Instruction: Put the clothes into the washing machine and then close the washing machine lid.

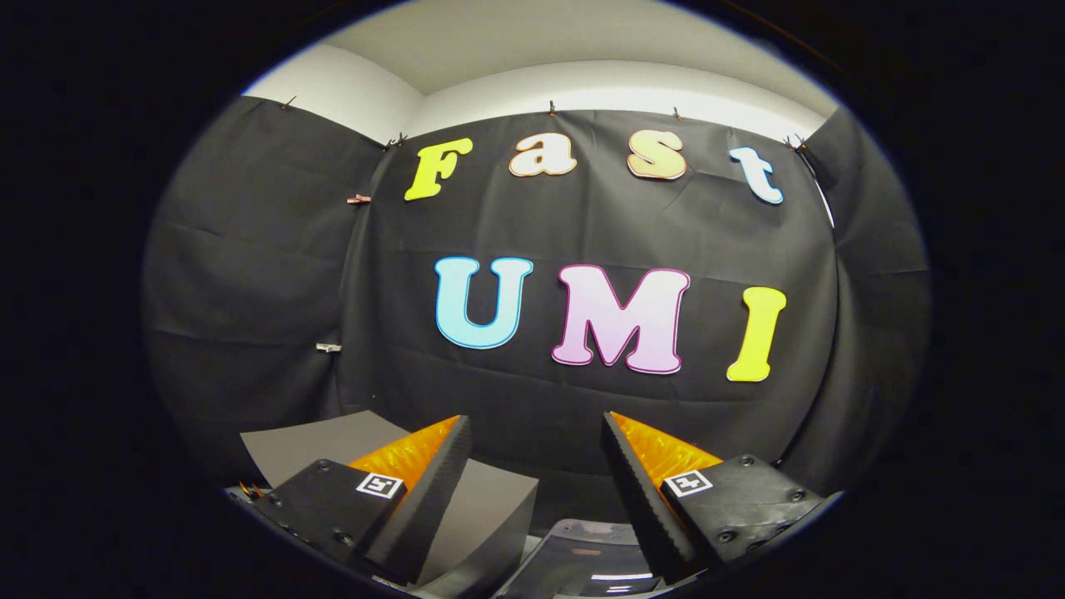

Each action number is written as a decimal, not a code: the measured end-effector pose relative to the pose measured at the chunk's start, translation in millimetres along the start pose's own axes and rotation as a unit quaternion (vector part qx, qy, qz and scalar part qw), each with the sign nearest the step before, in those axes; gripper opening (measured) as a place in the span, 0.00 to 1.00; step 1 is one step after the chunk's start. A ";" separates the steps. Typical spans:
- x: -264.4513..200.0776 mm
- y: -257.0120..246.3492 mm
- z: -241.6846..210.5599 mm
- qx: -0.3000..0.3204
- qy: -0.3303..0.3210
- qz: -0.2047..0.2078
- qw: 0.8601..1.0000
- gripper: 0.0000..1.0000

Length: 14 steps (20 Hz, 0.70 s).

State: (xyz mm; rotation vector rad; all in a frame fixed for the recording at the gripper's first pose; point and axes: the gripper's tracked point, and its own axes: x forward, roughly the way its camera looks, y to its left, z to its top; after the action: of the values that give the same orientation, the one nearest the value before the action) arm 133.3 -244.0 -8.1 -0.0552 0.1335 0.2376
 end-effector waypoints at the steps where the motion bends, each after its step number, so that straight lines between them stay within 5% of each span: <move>1: 1.6 -1.2 3.5 -0.002 -0.002 0.000 1.000 0.98; 14: 16.1 -2.9 2.8 0.005 0.001 0.009 1.000 0.98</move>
State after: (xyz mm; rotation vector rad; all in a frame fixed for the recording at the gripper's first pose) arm 149.9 -242.9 -7.5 -0.0444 0.1364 0.2550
